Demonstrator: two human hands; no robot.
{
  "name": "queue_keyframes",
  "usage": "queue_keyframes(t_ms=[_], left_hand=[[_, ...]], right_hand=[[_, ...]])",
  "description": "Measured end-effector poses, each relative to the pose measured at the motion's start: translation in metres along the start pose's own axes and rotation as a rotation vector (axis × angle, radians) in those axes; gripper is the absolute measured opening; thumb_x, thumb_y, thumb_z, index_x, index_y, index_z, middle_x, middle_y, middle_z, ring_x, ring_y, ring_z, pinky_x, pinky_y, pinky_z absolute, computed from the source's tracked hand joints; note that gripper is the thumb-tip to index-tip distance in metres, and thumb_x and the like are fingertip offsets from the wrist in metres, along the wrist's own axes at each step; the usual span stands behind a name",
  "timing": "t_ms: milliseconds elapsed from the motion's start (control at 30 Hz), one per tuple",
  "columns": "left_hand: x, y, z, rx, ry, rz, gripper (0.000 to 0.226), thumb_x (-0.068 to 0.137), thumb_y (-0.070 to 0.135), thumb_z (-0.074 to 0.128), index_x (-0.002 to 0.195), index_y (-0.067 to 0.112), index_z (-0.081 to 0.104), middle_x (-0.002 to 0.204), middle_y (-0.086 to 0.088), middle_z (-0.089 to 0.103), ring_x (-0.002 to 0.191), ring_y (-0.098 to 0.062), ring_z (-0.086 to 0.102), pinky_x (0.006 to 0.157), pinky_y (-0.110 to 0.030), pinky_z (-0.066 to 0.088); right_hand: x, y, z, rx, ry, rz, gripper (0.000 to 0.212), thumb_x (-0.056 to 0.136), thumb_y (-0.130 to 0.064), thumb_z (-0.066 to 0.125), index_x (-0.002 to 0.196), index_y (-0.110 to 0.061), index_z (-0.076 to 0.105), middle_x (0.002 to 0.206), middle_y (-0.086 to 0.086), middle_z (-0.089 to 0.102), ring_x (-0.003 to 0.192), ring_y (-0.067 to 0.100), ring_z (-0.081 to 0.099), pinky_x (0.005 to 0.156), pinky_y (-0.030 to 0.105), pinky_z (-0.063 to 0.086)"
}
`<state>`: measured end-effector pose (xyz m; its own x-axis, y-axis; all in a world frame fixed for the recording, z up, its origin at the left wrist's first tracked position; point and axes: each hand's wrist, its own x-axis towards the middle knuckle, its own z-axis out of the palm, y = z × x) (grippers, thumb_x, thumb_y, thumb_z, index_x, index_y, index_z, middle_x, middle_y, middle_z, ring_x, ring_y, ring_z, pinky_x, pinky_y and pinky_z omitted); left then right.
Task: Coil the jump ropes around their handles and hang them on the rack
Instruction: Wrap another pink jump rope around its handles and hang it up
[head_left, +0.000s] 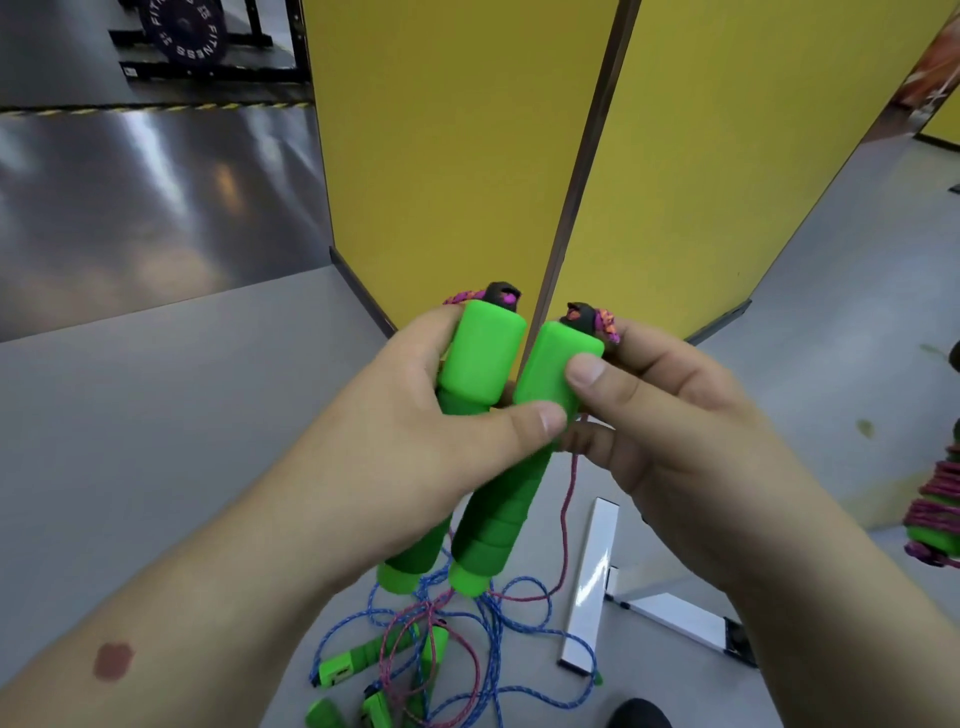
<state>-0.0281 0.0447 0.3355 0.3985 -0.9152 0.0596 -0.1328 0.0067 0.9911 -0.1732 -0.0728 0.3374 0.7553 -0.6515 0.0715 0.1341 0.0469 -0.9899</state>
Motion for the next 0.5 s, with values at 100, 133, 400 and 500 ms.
queue_keyframes(t_ms=[100,133,400,500], left_hand=[[-0.003,0.002,0.005,0.060,0.009,0.011,0.051,0.066,0.036,0.084,0.113,0.038,0.062,0.099,0.000,0.077,0.094,-0.023,0.075,0.086,-0.053,0.060],[-0.004,0.003,0.007,0.086,0.030,0.014,0.053,0.065,0.035,0.085,0.112,0.040,0.060,0.097,0.002,0.077,0.092,-0.020,0.075,0.085,-0.053,0.060],[-0.009,0.010,0.013,0.250,0.163,-0.015,0.070,0.056,0.043,0.092,0.111,0.050,0.049,0.089,0.013,0.075,0.082,-0.008,0.074,0.075,-0.043,0.062],[-0.009,0.010,0.013,0.277,0.189,-0.003,0.058,0.063,0.036,0.087,0.105,0.049,0.050,0.086,0.010,0.073,0.074,-0.009,0.073,0.067,-0.042,0.062]], right_hand=[[-0.001,-0.001,0.002,-0.003,0.000,0.002,0.037,0.089,-0.020,0.061,0.122,-0.003,0.064,0.122,0.042,0.055,0.106,0.069,0.047,0.084,0.078,0.038],[-0.001,0.000,0.002,0.003,0.001,0.000,0.038,0.089,-0.020,0.061,0.123,-0.003,0.064,0.122,0.042,0.055,0.105,0.070,0.046,0.084,0.078,0.038],[-0.003,0.001,0.006,-0.005,-0.019,-0.045,0.034,0.090,-0.019,0.062,0.122,-0.005,0.066,0.119,0.040,0.058,0.104,0.068,0.049,0.089,0.079,0.040],[-0.003,-0.001,0.006,-0.035,-0.047,-0.052,0.035,0.089,-0.018,0.063,0.121,-0.005,0.066,0.116,0.030,0.067,0.102,0.054,0.062,0.093,0.068,0.047]])
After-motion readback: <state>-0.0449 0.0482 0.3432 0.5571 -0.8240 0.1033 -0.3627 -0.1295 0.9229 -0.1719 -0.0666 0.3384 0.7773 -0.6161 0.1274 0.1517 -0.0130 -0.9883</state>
